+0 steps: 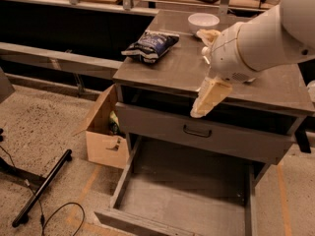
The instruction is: Place blue chip bag into middle drawer
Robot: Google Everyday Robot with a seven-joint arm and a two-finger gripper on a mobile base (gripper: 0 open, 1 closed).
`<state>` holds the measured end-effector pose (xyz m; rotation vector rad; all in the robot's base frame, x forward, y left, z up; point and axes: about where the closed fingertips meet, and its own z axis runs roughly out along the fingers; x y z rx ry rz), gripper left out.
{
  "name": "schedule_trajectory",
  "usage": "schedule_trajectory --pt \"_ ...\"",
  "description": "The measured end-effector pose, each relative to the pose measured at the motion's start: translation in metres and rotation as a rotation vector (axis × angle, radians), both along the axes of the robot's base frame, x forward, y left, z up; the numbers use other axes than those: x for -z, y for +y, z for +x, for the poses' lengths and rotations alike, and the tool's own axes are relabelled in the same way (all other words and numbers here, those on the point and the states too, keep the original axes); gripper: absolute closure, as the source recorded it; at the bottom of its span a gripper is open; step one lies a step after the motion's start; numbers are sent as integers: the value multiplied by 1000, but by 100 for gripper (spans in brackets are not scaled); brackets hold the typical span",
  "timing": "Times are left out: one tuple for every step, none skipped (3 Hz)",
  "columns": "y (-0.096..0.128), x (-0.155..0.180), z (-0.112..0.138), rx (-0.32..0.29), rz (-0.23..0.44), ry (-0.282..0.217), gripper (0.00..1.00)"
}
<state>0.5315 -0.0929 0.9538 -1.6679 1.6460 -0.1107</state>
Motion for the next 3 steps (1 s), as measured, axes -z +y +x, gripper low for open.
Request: schedule_trajectory --pt "7 2 39 -39 -33 -93 0" --pt "19 5 96 -77 -60 -206 0" --pt "33 9 152 -114 -99 -294 0"
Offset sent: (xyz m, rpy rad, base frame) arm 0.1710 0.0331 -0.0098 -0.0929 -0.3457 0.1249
